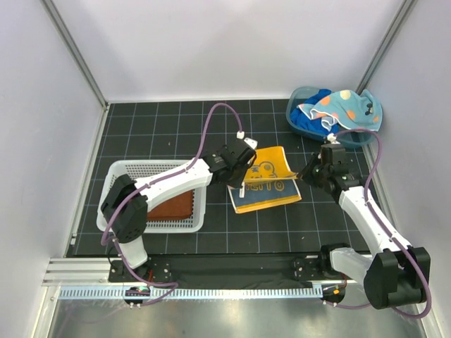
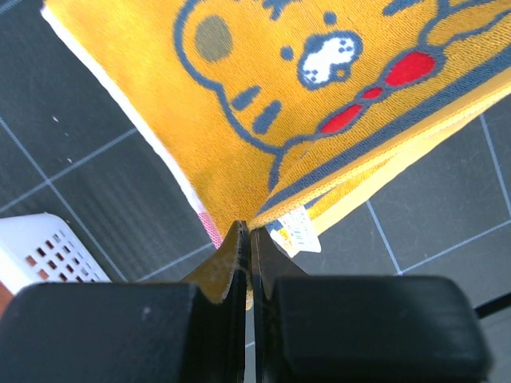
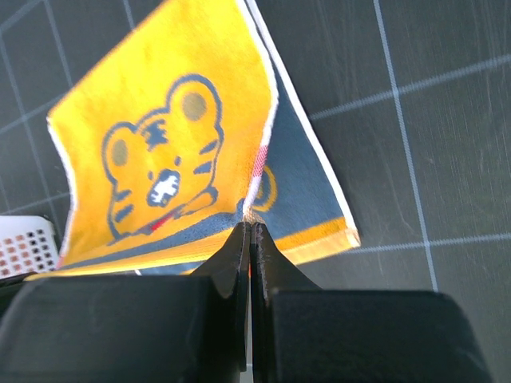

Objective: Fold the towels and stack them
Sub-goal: Fold the towel

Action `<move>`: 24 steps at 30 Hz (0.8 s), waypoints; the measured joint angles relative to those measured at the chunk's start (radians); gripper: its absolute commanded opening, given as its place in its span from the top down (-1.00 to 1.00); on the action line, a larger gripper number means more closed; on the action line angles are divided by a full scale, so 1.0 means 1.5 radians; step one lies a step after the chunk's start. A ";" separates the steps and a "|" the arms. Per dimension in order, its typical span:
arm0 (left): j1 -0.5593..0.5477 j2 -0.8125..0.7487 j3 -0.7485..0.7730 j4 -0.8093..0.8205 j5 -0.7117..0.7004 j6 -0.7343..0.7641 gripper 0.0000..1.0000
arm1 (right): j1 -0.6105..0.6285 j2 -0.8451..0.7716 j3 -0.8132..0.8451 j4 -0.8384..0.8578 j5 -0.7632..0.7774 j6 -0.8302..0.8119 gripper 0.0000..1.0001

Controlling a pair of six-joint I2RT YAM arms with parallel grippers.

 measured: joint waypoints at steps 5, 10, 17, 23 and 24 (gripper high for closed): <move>-0.014 0.000 -0.019 0.007 0.001 0.000 0.93 | 0.000 -0.008 -0.049 0.004 0.000 0.003 0.98; -0.028 0.007 -0.039 0.018 0.008 -0.002 0.91 | 0.000 -0.010 -0.086 0.011 0.001 0.005 0.98; -0.043 0.031 -0.055 0.029 0.015 -0.007 0.92 | 0.000 -0.010 -0.108 0.019 0.013 0.008 0.98; -0.046 0.031 -0.056 0.033 0.015 -0.008 0.90 | 0.000 -0.016 -0.089 -0.003 0.023 0.008 0.98; -0.046 0.030 -0.056 0.033 0.015 -0.008 0.89 | 0.000 -0.019 -0.081 -0.006 0.024 0.007 0.98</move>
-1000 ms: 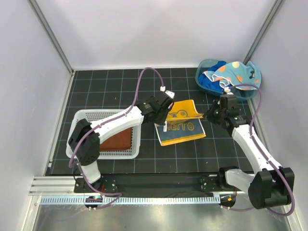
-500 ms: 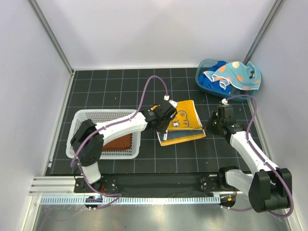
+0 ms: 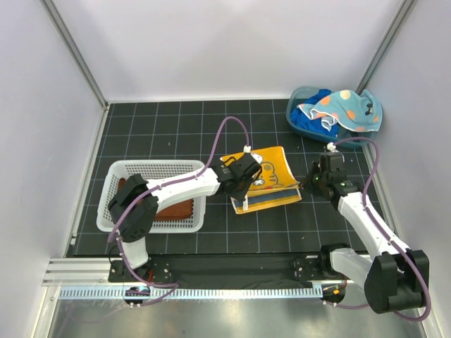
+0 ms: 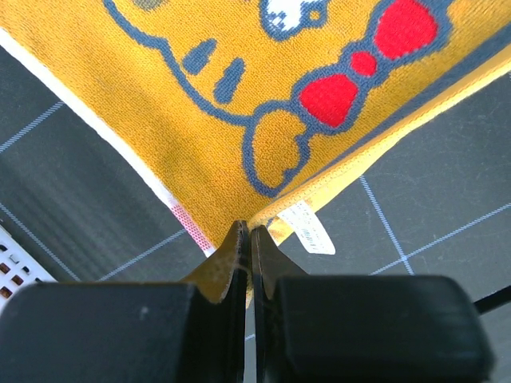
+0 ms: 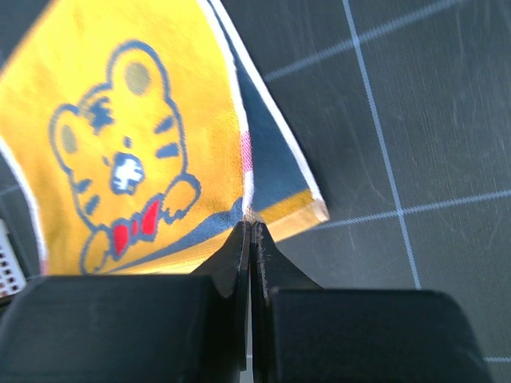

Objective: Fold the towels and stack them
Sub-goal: Fold the towel

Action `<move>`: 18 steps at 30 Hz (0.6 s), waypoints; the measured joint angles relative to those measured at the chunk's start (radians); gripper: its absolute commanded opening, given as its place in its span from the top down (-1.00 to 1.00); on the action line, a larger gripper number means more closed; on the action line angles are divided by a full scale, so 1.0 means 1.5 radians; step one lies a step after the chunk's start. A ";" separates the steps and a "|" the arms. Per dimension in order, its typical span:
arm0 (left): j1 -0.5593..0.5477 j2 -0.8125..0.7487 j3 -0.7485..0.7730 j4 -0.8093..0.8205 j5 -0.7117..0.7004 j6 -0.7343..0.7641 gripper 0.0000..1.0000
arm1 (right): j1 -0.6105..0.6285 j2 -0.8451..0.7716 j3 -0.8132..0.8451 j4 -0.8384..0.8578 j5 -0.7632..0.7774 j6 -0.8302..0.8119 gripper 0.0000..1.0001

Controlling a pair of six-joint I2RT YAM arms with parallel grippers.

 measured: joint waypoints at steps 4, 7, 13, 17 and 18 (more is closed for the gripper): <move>0.000 -0.004 0.000 0.003 0.000 0.000 0.89 | 0.000 -0.017 0.020 -0.001 0.004 0.000 0.98; 0.000 -0.005 -0.001 0.007 0.001 0.000 0.87 | 0.000 -0.021 0.019 -0.002 0.007 0.000 0.98; -0.003 -0.005 -0.021 0.013 0.014 -0.002 0.62 | 0.000 -0.020 -0.031 0.012 0.014 0.001 0.98; -0.006 0.002 -0.038 0.009 0.025 -0.003 0.31 | -0.004 -0.015 -0.054 0.012 0.029 0.002 0.61; -0.006 0.004 -0.041 0.007 0.027 -0.004 0.31 | -0.005 -0.015 -0.056 0.012 0.031 0.004 0.55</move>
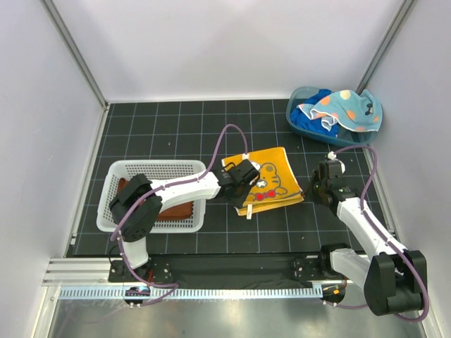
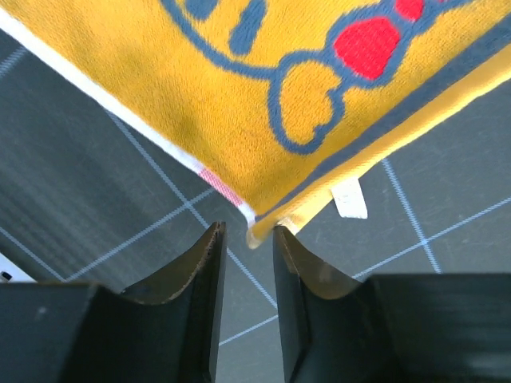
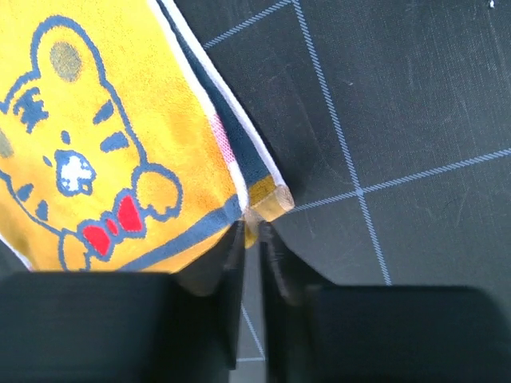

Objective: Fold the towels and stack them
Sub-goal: Fold the towel

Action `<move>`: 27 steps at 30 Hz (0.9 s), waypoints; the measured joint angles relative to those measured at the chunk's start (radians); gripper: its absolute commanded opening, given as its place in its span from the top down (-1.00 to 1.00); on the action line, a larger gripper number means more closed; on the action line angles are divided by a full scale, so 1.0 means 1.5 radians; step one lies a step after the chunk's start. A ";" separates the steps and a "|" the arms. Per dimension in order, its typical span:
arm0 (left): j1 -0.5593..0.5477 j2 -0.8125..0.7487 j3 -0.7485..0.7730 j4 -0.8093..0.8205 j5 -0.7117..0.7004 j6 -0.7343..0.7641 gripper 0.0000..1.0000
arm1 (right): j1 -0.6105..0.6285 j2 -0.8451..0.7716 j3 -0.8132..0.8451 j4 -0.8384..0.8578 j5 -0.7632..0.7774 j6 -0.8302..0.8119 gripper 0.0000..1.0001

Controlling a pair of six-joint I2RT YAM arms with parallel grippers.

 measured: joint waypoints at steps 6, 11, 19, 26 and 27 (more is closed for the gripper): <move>0.000 0.001 -0.004 -0.013 0.000 -0.001 0.28 | -0.001 -0.006 0.000 -0.002 0.004 -0.006 0.08; 0.000 -0.011 0.007 -0.034 0.003 -0.004 0.26 | -0.001 -0.024 0.012 -0.013 0.013 -0.010 0.09; 0.000 -0.032 0.064 -0.037 0.019 -0.032 0.41 | -0.001 0.052 0.046 0.020 0.003 -0.011 0.15; 0.000 0.015 0.066 0.001 0.052 -0.088 0.59 | 0.004 0.155 0.049 0.068 -0.003 -0.010 0.28; 0.000 0.030 0.066 0.008 0.055 -0.095 0.60 | 0.005 0.169 0.048 0.076 -0.003 -0.010 0.28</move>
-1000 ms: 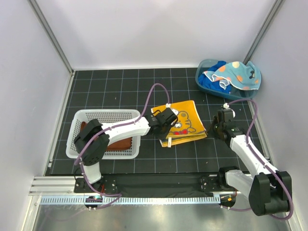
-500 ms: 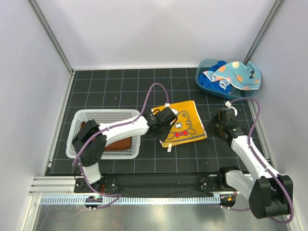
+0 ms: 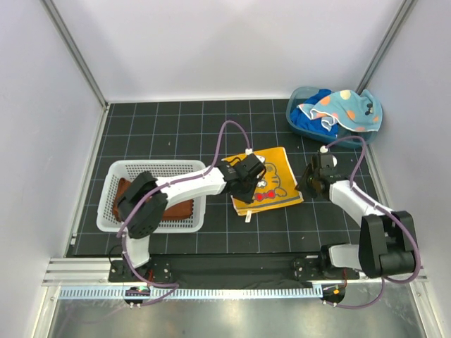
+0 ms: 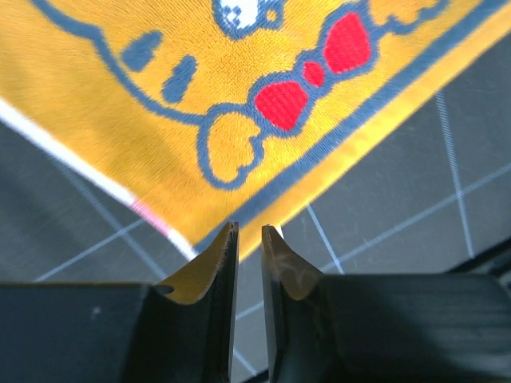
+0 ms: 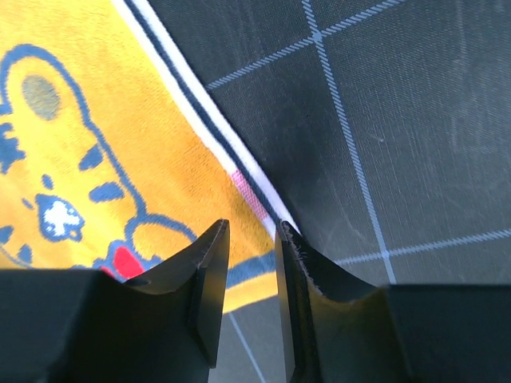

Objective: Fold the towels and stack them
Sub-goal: Fold the towel

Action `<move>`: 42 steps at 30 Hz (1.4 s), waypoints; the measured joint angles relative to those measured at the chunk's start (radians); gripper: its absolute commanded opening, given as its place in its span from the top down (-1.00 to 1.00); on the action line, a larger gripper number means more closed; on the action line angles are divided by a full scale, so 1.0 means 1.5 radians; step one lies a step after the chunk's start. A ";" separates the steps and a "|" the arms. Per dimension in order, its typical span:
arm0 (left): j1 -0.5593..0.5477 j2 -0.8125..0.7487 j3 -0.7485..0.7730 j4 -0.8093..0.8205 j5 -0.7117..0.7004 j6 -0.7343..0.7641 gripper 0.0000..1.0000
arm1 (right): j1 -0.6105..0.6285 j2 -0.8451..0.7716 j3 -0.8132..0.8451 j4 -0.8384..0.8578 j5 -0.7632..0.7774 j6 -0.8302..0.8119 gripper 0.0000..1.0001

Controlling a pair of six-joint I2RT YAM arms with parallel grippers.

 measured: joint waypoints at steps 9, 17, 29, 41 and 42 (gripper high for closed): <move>0.000 0.042 -0.058 0.038 0.019 -0.030 0.68 | 0.036 -0.013 -0.066 0.057 0.021 0.043 0.41; 0.007 0.009 -0.120 0.077 0.020 -0.030 0.69 | 0.148 -0.168 -0.148 0.036 0.063 0.145 0.44; 0.023 -0.035 -0.168 0.062 0.024 -0.011 0.67 | 0.179 -0.320 -0.190 -0.073 0.116 0.203 0.36; 0.023 -0.035 -0.168 0.052 0.056 0.002 0.67 | 0.179 -0.174 -0.043 -0.086 0.130 0.148 0.35; 0.023 -0.035 -0.168 0.052 0.056 0.002 0.67 | 0.179 -0.146 -0.020 -0.078 0.130 0.141 0.35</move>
